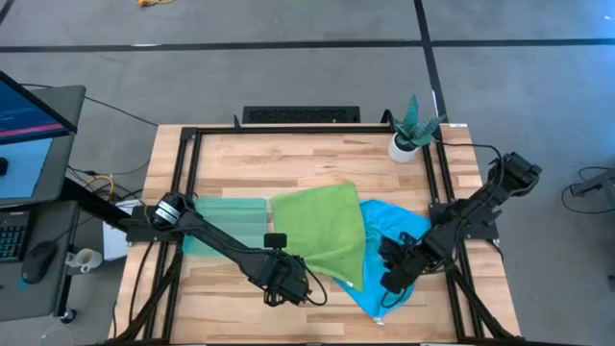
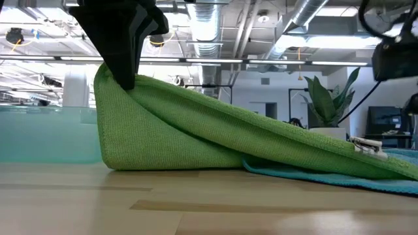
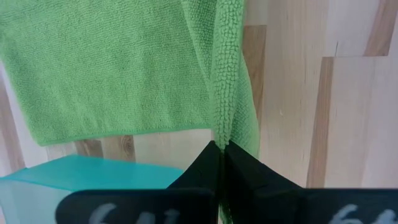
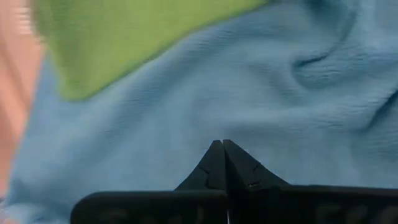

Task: Roll microfiber towels into tight, uniform cylinder then place into a basket
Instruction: Fold the green towel

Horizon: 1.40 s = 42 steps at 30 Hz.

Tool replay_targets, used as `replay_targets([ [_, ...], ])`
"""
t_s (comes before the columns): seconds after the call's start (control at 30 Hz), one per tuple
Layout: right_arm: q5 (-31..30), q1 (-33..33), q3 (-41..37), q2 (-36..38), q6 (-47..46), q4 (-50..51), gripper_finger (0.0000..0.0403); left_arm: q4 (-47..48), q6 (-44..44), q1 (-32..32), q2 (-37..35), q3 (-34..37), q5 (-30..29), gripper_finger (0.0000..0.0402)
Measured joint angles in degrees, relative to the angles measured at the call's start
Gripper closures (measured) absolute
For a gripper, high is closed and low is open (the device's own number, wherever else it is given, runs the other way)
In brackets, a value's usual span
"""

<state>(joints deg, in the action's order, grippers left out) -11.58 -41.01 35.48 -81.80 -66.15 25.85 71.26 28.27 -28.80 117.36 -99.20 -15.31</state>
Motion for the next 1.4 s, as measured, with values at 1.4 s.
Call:
replay_targets([
  [1.4, -18.3, 16.9, 0.2, 8.8, 4.2, 13.2, 0.0391, 2.7, -0.2, -0.3, 0.0, 0.0, 3.8, 0.0401],
])
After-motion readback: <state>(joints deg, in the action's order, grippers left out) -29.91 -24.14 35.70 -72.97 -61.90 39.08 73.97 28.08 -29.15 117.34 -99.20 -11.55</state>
